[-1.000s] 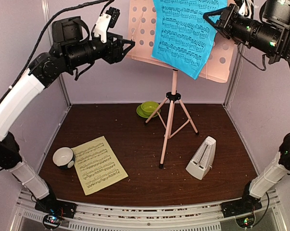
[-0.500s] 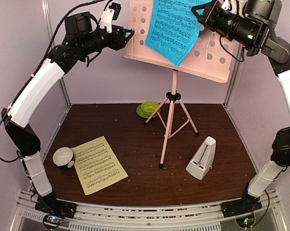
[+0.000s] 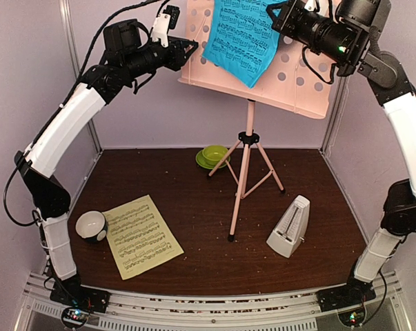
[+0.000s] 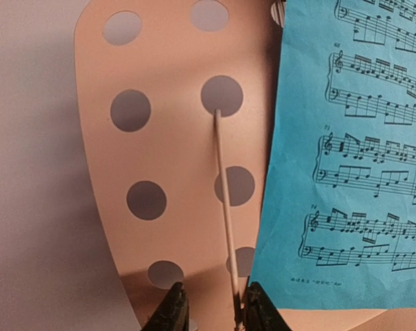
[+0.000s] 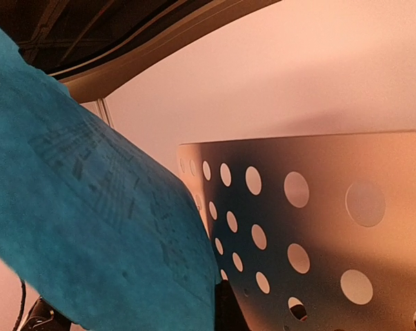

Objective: Set up the instrument practice props

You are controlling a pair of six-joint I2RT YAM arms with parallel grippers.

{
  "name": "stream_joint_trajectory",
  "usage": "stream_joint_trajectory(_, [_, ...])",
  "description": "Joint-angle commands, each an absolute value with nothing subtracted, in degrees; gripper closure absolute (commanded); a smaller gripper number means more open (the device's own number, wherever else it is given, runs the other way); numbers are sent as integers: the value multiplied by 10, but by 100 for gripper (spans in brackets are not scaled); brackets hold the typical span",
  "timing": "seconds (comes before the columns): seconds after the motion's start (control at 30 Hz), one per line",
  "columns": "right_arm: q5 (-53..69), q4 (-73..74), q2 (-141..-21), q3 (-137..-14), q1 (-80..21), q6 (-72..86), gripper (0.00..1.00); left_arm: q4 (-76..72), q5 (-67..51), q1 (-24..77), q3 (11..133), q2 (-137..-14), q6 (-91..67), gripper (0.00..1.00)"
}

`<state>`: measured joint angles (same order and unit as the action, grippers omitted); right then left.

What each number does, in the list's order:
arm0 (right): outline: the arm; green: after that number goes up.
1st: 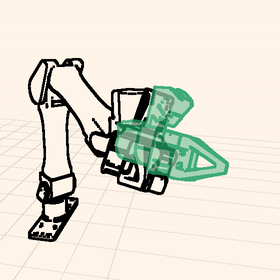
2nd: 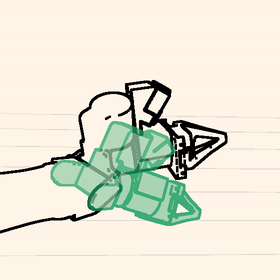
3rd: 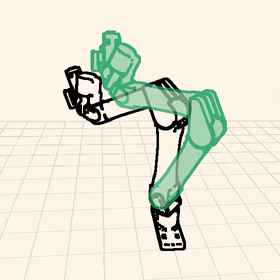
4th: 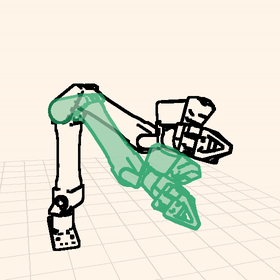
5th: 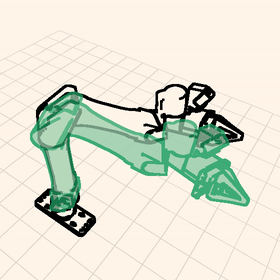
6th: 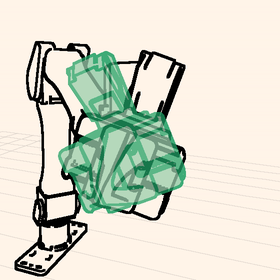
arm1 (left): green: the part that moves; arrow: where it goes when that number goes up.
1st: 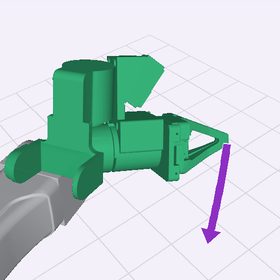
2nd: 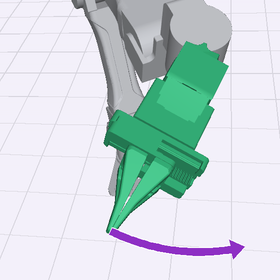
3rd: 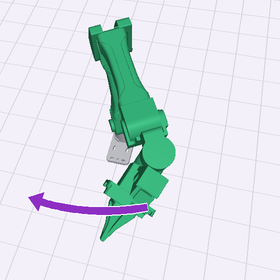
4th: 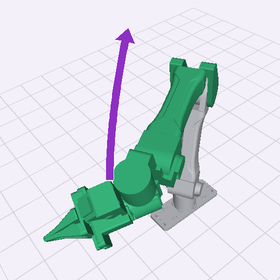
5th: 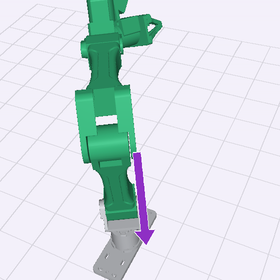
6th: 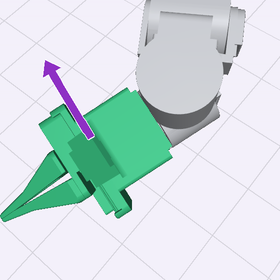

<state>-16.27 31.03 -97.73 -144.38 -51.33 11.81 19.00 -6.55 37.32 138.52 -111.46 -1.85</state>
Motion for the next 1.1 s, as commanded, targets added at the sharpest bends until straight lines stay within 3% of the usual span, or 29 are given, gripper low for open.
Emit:
stream_joint_trajectory(0.0, [-175,285,-986,-1458,-510,99,100,152,-65,369,1406,-1123,-24,71])
stream_joint_trajectory(0.23, [-179,277,-992,-1458,-510,90,100,146,-77,369,1411,-1131,-29,82])
stream_joint_trajectory(0.4, [-185,275,-994,-1457,-511,85,100,130,-68,369,1408,-1124,-32,100])
stream_joint_trajectory(0.67, [-204,271,-995,-1455,-518,55,100,-10,-74,369,1283,-1065,-33,100])
stream_joint_trajectory(1.07, [-178,246,-1015,-1452,-519,-3,100,-97,-138,369,1212,-1046,-17,100])
